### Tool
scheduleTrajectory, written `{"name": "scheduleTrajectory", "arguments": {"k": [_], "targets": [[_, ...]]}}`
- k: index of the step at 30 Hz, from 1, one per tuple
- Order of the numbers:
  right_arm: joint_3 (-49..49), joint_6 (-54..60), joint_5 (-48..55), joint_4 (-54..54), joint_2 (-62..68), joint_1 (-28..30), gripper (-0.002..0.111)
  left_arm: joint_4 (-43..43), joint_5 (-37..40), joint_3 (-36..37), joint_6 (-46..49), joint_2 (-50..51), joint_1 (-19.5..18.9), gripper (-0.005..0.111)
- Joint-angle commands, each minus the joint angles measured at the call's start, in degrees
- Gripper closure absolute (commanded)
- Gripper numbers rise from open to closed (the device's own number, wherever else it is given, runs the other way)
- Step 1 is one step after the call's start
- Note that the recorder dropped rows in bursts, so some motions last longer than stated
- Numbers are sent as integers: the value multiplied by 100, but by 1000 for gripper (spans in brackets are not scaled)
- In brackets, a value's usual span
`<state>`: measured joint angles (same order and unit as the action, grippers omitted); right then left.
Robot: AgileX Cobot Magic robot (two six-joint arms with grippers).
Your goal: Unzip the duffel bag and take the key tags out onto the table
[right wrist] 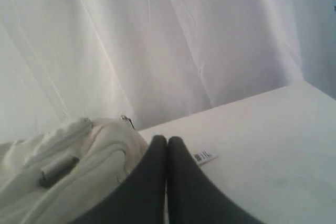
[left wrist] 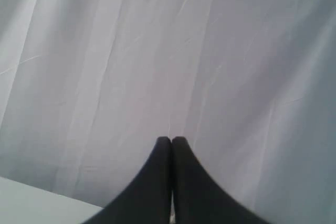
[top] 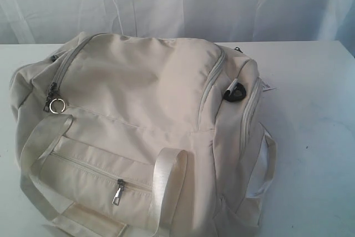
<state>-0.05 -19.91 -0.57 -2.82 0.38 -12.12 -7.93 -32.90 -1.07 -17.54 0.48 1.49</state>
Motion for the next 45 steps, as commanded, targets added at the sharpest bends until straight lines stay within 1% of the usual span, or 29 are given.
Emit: {"name": "scheduleTrajectory", "arguments": {"k": [1, 4, 9, 13, 15, 17, 20, 22, 24, 27, 30, 32, 34, 35, 37, 41, 45], "targets": [[5, -198, -632, -15, -38, 17, 108, 265, 588, -919, 705, 599, 49, 107], [5, -198, -731, -15, -38, 17, 108, 478, 1427, -1772, 1067, 1536, 49, 107], [5, -198, -687, -15, -38, 17, 108, 750, 1660, -2598, 1201, 3257, 49, 107], [5, -198, -664, -15, -38, 17, 108, 1221, 1730, -2872, 1201, 4347, 49, 107], [5, -198, -664, -15, -38, 17, 108, 1601, 1857, -2950, 1185, 4856, 49, 107], [5, -198, -649, -15, -38, 17, 108, 1627, 1952, -2992, 1117, 5264, 62, 107], [5, -198, -555, -15, -38, 17, 108, 1762, 2343, -3107, 1117, 5777, 62, 107], [5, -198, -423, -15, -38, 17, 108, 1828, 2747, -3183, 1086, 6071, 62, 107], [5, -198, -277, -15, -38, 17, 108, 1828, 2992, -3258, 848, 6302, 62, 106], [5, -198, -225, -15, -38, 17, 108, 1828, 3195, -3416, 578, 6498, 62, 93], [5, -198, -225, -15, -38, 17, 108, 1828, 3408, -3663, 578, 6621, 50, 73], [5, -198, -225, -15, -38, 17, 108, 1818, 3455, -3839, 555, 6679, 50, 56], [5, -198, -225, -15, -38, 17, 108, 1807, 3414, -4006, 555, 6778, 50, 44], [5, -198, -225, -15, -38, 17, 108, 1807, 3403, -4102, 555, 6874, 50, 39], [5, -198, -225, -15, -38, 17, 108, 1807, 3403, -4300, 555, 7154, 50, 36], [5, -198, -135, -15, -38, 17, 108, 1807, 3439, -4638, 555, 7802, 50, 36], [5, -198, -49, -15, -38, 17, 108, 1807, 3632, -4997, 555, 8328, 50, 36]]}}
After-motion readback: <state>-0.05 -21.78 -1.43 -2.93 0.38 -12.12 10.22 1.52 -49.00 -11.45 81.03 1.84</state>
